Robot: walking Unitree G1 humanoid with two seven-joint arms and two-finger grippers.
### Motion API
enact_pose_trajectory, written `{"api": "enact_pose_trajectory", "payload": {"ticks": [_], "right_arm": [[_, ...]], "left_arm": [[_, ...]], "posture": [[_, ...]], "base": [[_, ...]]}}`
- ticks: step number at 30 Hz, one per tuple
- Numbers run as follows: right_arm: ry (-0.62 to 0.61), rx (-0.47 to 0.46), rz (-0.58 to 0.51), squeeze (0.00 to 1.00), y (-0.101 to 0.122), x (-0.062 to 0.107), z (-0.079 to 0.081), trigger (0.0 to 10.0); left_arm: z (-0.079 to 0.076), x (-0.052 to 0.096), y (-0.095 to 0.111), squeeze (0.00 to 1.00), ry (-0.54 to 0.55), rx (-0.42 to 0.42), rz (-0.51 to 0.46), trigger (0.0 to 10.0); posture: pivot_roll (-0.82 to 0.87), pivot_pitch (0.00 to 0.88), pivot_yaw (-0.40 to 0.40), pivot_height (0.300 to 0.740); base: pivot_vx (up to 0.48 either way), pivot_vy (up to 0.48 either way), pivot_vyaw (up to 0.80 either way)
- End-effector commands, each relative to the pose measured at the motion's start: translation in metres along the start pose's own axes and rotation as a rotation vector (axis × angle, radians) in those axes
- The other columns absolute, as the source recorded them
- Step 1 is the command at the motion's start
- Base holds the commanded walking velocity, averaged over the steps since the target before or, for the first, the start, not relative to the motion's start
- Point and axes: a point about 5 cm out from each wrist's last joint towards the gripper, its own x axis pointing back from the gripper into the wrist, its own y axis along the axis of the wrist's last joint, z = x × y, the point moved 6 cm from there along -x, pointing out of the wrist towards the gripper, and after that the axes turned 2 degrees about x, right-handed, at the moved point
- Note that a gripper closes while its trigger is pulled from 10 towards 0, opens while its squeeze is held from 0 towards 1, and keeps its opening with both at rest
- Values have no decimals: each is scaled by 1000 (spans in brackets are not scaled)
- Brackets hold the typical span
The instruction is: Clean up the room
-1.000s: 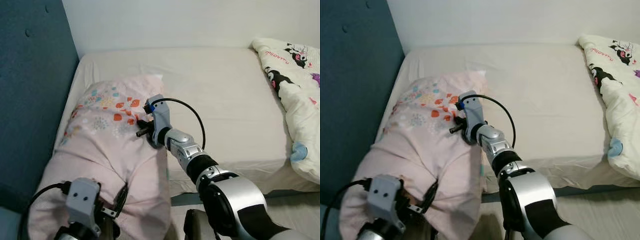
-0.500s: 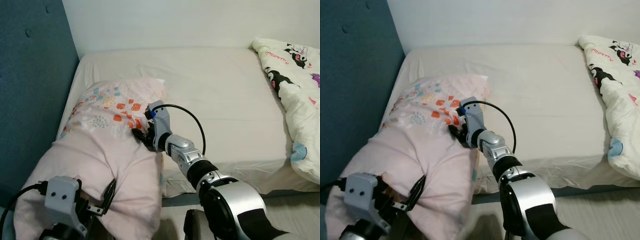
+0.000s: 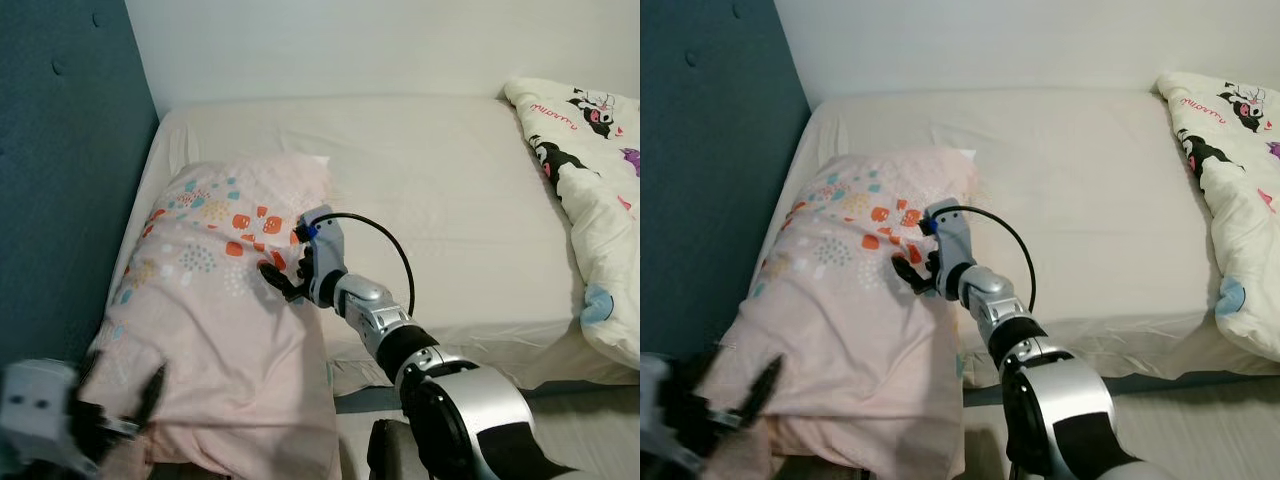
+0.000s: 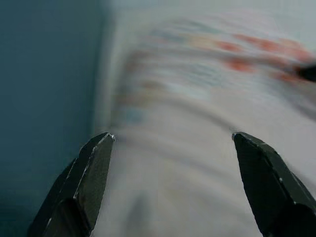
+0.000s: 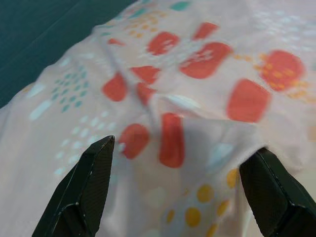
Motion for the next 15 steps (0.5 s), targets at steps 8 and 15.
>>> {"api": "enact_pose_trajectory", "payload": {"ticks": [8, 15], "right_arm": [[-215, -108, -69, 0, -21, 25, -45, 10000], [-484, -79, -137, 0, -47, 75, -98, 10000]], "left_arm": [[36, -6, -18, 0, 216, 98, 31, 10000], [-24, -54, -76, 0, 45, 119, 211, 10000]], "posture": [[179, 182, -73, 582], [101, 136, -43, 582]], "base": [[0, 0, 0], [0, 0, 0]]}}
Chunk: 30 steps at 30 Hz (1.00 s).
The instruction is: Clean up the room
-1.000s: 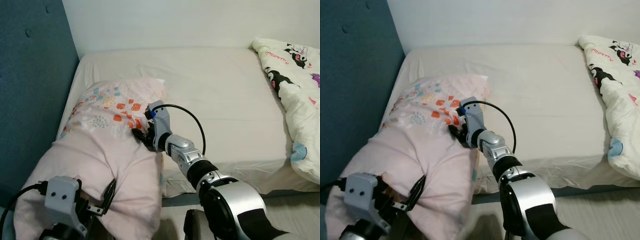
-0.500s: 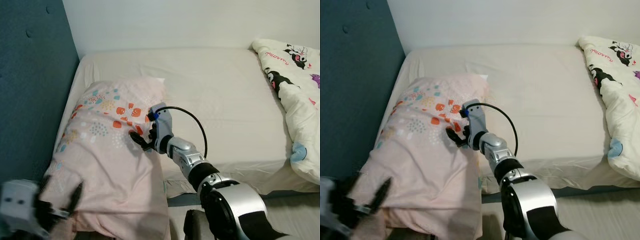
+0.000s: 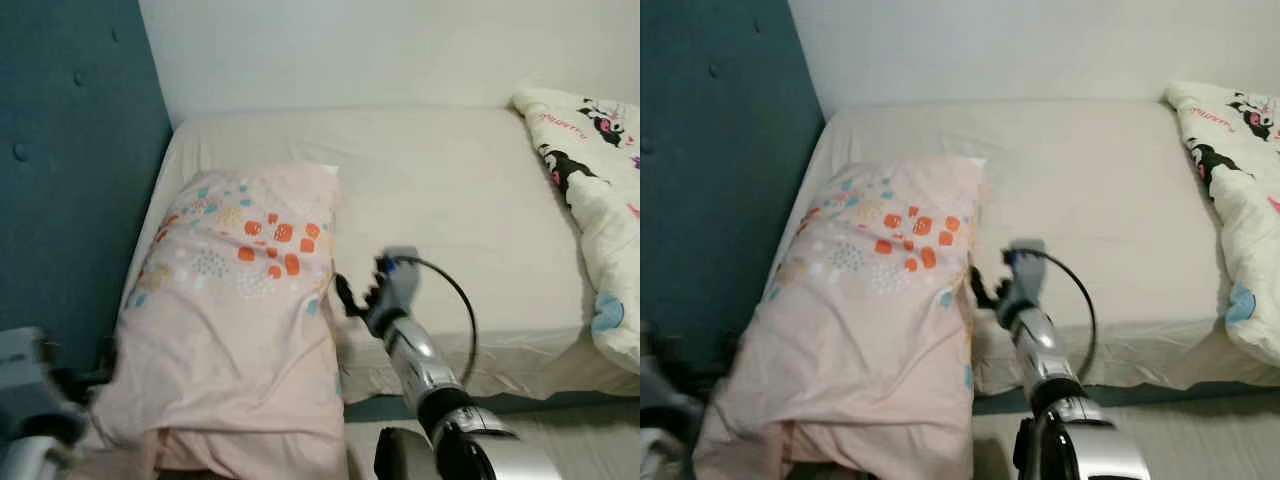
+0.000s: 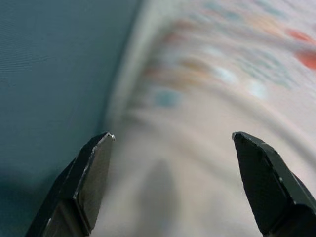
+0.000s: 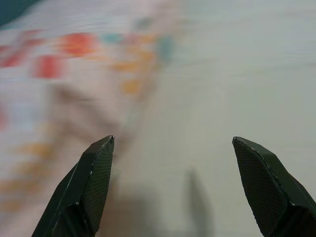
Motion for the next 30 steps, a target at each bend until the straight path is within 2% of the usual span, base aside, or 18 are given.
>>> {"api": "enact_pose_trajectory", "payload": {"ticks": [1, 2, 4, 5, 6, 8, 9, 11, 13, 19, 24, 25, 26, 28, 29, 30], "right_arm": [[-39, 13, -26, 0, 4, 2, -8, 10000], [-39, 13, -26, 0, 4, 2, -8, 10000], [-77, 67, 8, 0, -2, 4, -18, 10000], [-77, 67, 8, 0, -2, 4, -18, 10000], [-141, 98, 28, 0, -4, 6, -32, 10000], [-180, 95, 25, 0, -1, 7, -42, 10000], [-180, 95, 25, 0, -1, 7, -42, 10000], [-197, 90, 21, 0, 0, 8, -46, 10000], [-182, 88, 22, 0, -1, 9, -45, 10000], [-170, 78, 32, 0, -5, 9, -40, 10000], [-180, 70, 44, 0, -9, 10, -38, 10000], [-186, 68, 46, 0, -10, 10, -39, 10000], [-186, 68, 46, 0, -10, 10, -39, 10000], [-190, 65, 46, 0, -10, 10, -39, 10000], [-191, 63, 36, 0, -8, 10, -39, 10000], [-191, 63, 36, 0, -8, 10, -39, 10000]], "left_arm": [[-13, -4, -19, 0, -39, -57, 72, 10000], [-13, -4, -19, 0, -39, -57, 72, 10000], [-33, -16, -22, 0, -97, -71, 63, 10000], [-33, -16, -22, 0, -97, -71, 63, 10000], [-51, -23, -20, 0, -151, -68, 41, 10000], [-64, -27, -18, 0, -206, -96, 20, 10000], [-64, -27, -18, 0, -206, -96, 20, 10000], [-75, -28, -17, 0, -253, -118, 6, 10000], [-84, -28, -20, 0, -303, -121, 8, 10000], [-95, -29, -27, 0, -366, -149, 28, 10000], [-105, -33, -21, 0, -427, -125, 6, 10000], [-116, -33, -18, 0, -478, -95, -4, 10000], [-116, -33, -18, 0, -478, -95, -4, 10000], [-145, -36, -11, 0, -594, -96, -35, 10000], [-162, -41, -14, 0, -642, -138, -21, 10000], [-162, -41, -14, 0, -642, -138, -21, 10000]], "posture": [[101, 136, -43, 582], [101, 136, -43, 582], [66, 128, -28, 582], [66, 128, -28, 582], [49, 123, -29, 582], [45, 121, -32, 582], [45, 121, -32, 582], [45, 117, -39, 582], [46, 113, -41, 582], [43, 106, -39, 582], [44, 105, -38, 582], [49, 109, -41, 582], [49, 109, -41, 582], [54, 111, -45, 582], [53, 116, -46, 582], [53, 116, -46, 582]], "base": [[0, 0, 0], [0, 0, 0], [0, 0, 0], [0, 0, 0], [0, 0, 0], [0, 0, 0], [0, 0, 0], [0, 0, 0], [0, 0, 0], [0, 0, 0], [0, 0, 0], [0, 0, 0], [0, 0, 0], [0, 0, 0], [0, 0, 0], [0, 0, 0]]}}
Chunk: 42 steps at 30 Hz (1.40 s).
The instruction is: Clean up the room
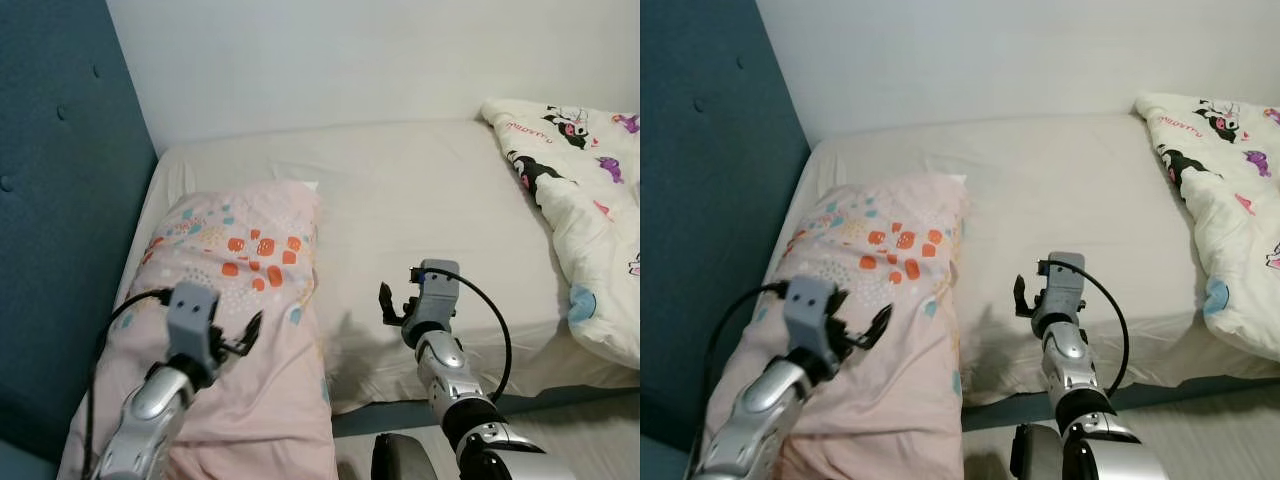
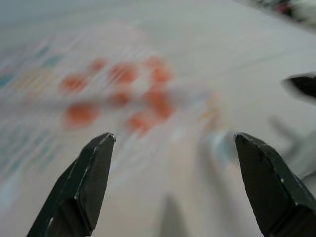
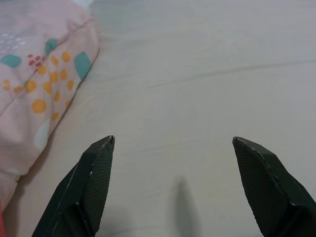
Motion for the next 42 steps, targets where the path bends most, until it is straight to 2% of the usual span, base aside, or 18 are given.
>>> {"api": "enact_pose_trajectory", "payload": {"ticks": [1, 4, 7, 11, 15, 19, 22, 25, 27, 28, 30, 31, 32, 33, 35, 36, 37, 42], "right_arm": [[-6, -9, 18, 0, -7, 3, -1, 10000], [-23, -33, -1, 0, -3, 2, -1, 10000], [-22, -25, -6, 0, -3, 3, -1, 10000], [-22, -21, -5, 0, -4, 3, -1, 10000], [-20, -7, -10, 0, -5, 4, 3, 10000], [-15, -3, -11, 0, -4, 5, 5, 10000], [-4, -1, -9, 0, -5, 4, 11, 10000], [6, 1, -9, 0, -4, 4, 14, 10000], [6, 1, -9, 0, -4, 4, 14, 10000], [19, 2, -10, 0, -2, 2, 20, 10000], [19, 2, -10, 0, -2, 2, 20, 10000], [23, 3, -9, 0, -2, 2, 21, 10000], [23, 3, -9, 0, -2, 2, 21, 10000], [26, 4, -5, 0, -2, 2, 22, 10000], [26, 4, -5, 0, -2, 2, 22, 10000], [27, 10, 5, 0, -4, 2, 23, 10000], [27, 12, 8, 0, -5, 2, 23, 10000], [25, 14, 11, 0, -6, 2, 23, 10000]], "left_arm": [[-11, -2, -11, 0, -42, -9, 37, 10000], [-47, -46, -19, 0, -181, -155, 101, 10000], [-64, -70, -16, 0, -229, -240, 106, 10000], [-67, -74, -17, 0, -239, -258, 114, 10000], [-59, -80, -44, 0, -171, -468, 239, 10000], [-50, -79, -50, 0, -120, -556, 269, 10000], [-22, -76, -59, 0, 15, -714, 338, 10000], [-4, -73, -61, 0, 87, -766, 378, 10000], [-4, -73, -61, 0, 87, -766, 378, 10000], [36, -62, -62, 0, 242, -784, 458, 10000], [36, -62, -62, 0, 242, -784, 458, 10000], [57, -53, -63, 0, 319, -790, 508, 10000], [57, -53, -63, 0, 319, -790, 508, 10000], [75, -43, -66, 0, 375, -783, 552, 10000], [75, -43, -66, 0, 375, -783, 552, 10000], [108, -14, -79, 0, 480, -755, 666, 10000], [117, -4, -83, 0, 516, -748, 701, 10000], [137, 19, -88, 0, 603, -751, 756, 10000]], "posture": [[53, 116, -46, 582], [42, 127, -27, 582], [25, 154, 9, 582], [23, 158, 14, 582], [7, 192, 53, 582], [11, 198, 54, 582], [14, 200, 53, 582], [21, 200, 51, 582], [21, 200, 51, 582], [23, 199, 50, 582], [23, 199, 50, 582], [24, 198, 49, 582], [24, 198, 49, 582], [27, 196, 46, 582], [27, 196, 46, 582], [27, 191, 42, 582], [27, 191, 42, 582], [26, 191, 40, 582]], "base": [[0, 0, 0], [0, 0, 0], [0, 0, 0], [0, 0, 0], [0, 0, 0], [0, 0, 0], [0, 0, 0], [0, 0, 0], [0, 0, 0], [0, 0, 0], [0, 0, 0], [0, 0, 0], [0, 0, 0], [0, 0, 0], [0, 0, 0], [0, 0, 0], [0, 0, 0], [0, 0, 0]]}}
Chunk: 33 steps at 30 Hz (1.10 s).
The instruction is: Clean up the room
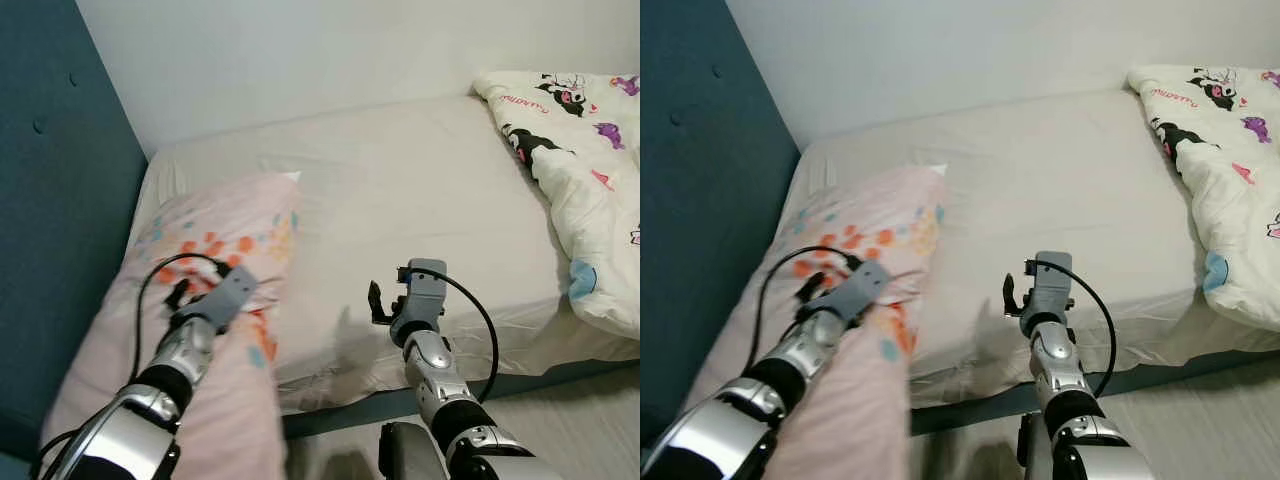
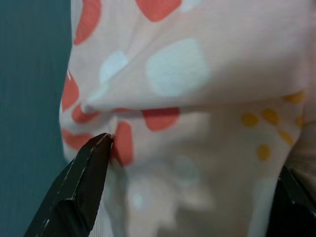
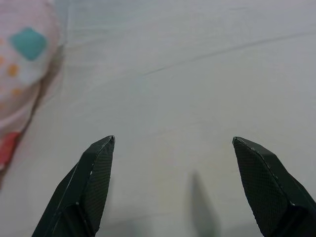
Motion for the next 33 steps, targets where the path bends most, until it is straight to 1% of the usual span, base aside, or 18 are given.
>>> {"api": "enact_pose_trajectory", "payload": {"ticks": [1, 6, 7, 9, 11, 13, 14, 15, 16, 19, 20, 22, 24, 26, 28, 29, 31, 33], "right_arm": [[8, 3, 27, 0, -7, 1, 3, 10000], [6, 9, 32, 0, -7, 1, 1, 10000], [7, 12, 36, 0, -8, 1, 1, 10000], [8, 12, 36, 0, -8, 1, 1, 10000], [10, 12, 36, 0, -8, 1, 2, 10000], [10, 12, 36, 0, -8, 1, 2, 10000], [11, 12, 36, 0, -8, 1, 3, 10000], [11, 12, 36, 0, -8, 1, 3, 10000], [13, 10, 36, 0, -8, 1, 4, 10000], [12, 10, 36, 0, -8, 1, 3, 10000], [10, 8, 37, 0, -9, 2, 3, 10000], [10, 8, 46, 0, -11, 2, 2, 10000], [10, 8, 46, 0, -11, 2, 2, 10000], [31, 12, 70, 0, -16, 3, 5, 10000], [52, 13, 82, 0, -18, 3, 8, 10000], [52, 13, 82, 0, -18, 3, 8, 10000], [87, 15, 70, 0, -16, 4, 13, 10000], [87, 15, 70, 0, -16, 4, 13, 10000]], "left_arm": [[16, 3, -54, 0, 59, -19, 171, 10000], [36, 9, -90, 0, 146, 17, 285, 10000], [36, 12, -101, 0, 155, 79, 322, 10000], [35, 12, -103, 0, 153, 104, 330, 10000], [21, 11, -94, 0, 114, 238, 313, 10000], [21, 11, -94, 0, 114, 238, 313, 10000], [7, 9, -78, 0, 52, 337, 261, 10000], [7, 9, -78, 0, 52, 337, 261, 10000], [-30, 10, -19, 0, -179, 635, 63, 10000], [-39, 14, 4, 0, -268, 740, -20, 10000], [-50, 24, 28, 0, -398, 831, -119, 10000], [-54, 66, 59, 0, -663, 952, -310, 10000], [-54, 66, 59, 0, -663, 952, -310, 10000], [-40, 98, 62, 0, -777, 1046, -385, 10000], [-25, 107, 53, 0, -760, 1075, -404, 10000], [-25, 107, 53, 0, -760, 1075, -404, 10000], [18, 87, 18, 0, -481, 1104, -389, 10000], [18, 87, 18, 0, -481, 1104, -389, 10000]], "posture": [[27, 190, 38, 582], [30, 187, 34, 582], [33, 188, 32, 582], [36, 185, 31, 582], [37, 182, 30, 582], [37, 182, 30, 582], [36, 183, 31, 582], [36, 183, 31, 582], [36, 184, 34, 582], [36, 184, 34, 582], [42, 184, 33, 582], [51, 183, 22, 582], [51, 183, 22, 582], [57, 183, 13, 582], [58, 181, 7, 582], [58, 181, 7, 582], [55, 175, -3, 582], [55, 175, -3, 582]], "base": [[0, 0, 0], [0, 0, 0], [0, 0, 0], [0, 0, 0], [0, 0, 0], [0, 0, 0], [0, 0, 0], [0, 0, 0], [0, 0, 0], [0, 0, 0], [0, 0, 0], [0, 0, 0], [0, 0, 0], [0, 0, 0], [0, 0, 0], [0, 0, 0], [0, 0, 0], [0, 0, 0]]}}
